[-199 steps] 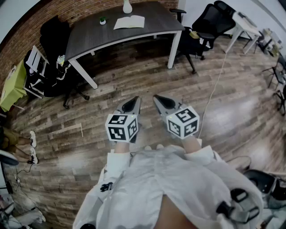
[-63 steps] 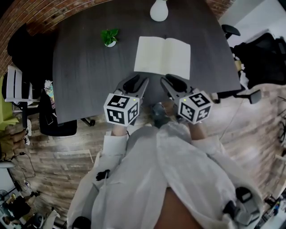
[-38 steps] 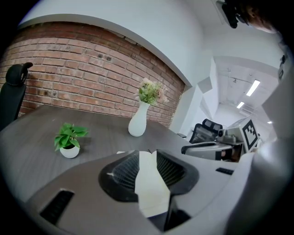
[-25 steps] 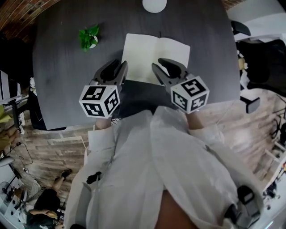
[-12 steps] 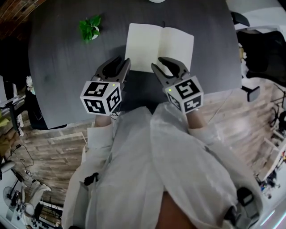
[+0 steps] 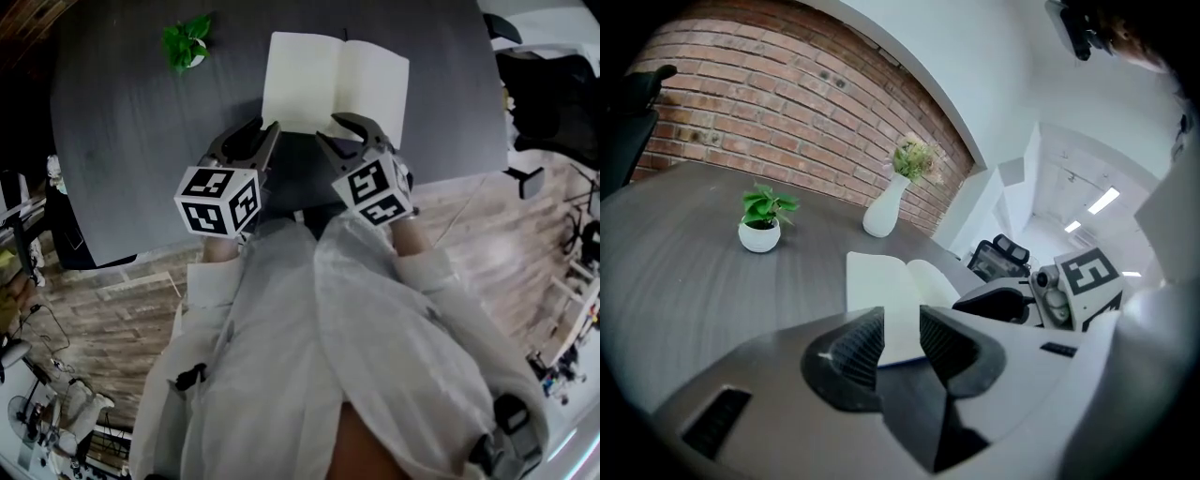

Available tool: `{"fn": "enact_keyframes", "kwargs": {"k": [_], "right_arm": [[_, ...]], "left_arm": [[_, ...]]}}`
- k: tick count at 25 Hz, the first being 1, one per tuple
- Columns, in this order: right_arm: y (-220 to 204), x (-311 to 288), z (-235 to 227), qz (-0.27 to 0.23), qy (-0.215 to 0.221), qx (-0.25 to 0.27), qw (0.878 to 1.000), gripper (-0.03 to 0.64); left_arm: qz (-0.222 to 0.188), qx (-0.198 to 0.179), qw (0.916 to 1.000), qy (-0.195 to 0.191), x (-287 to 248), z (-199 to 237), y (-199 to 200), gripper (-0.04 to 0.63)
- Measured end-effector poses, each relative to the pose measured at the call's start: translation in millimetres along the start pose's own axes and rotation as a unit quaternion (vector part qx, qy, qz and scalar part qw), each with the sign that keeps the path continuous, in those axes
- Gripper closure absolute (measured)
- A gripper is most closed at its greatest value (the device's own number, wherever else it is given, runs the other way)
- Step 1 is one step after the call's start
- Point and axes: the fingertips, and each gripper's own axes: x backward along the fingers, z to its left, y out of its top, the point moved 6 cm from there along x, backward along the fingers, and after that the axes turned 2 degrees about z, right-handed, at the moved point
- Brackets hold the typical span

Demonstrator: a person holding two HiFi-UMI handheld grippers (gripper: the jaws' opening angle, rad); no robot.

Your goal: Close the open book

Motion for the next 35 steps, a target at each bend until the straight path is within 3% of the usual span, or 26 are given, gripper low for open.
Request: {"fn": "enact_keyframes", "kwargs": {"k": [9,21,30,32,35], "right_arm": [[-9.1,-21.6,28.0,0.045,-0.015,0.108,0.993,0.462],[-14.3,-40.7,24.9,0.084,-0.044,0.194,0.976,0.462],[-18.4,-43.2,31.3,0.079,-0.082,0.184,0.976,0.467],[-19.4,-43.5,34.4,0.075,-0.076,0.168,0.980,0.524],[-19.4,-41.8,38.3,0.067,-0.088,0.158,0.981,0.548]], "left_arm": [[0.008,0.000,0.9999,-0.011,1.2,3.0,-15.2,0.483],[0.016,0.006,0.9998,-0.012,0.8,17.3,-23.5,0.482],[0.028,0.007,0.9994,-0.021,-5.9,24.0,-25.5,0.482],[0.028,0.007,0.9993,-0.023,-6.7,25.4,-25.2,0.482],[0.029,0.006,0.9992,-0.026,-8.5,25.2,-25.4,0.482]]}}
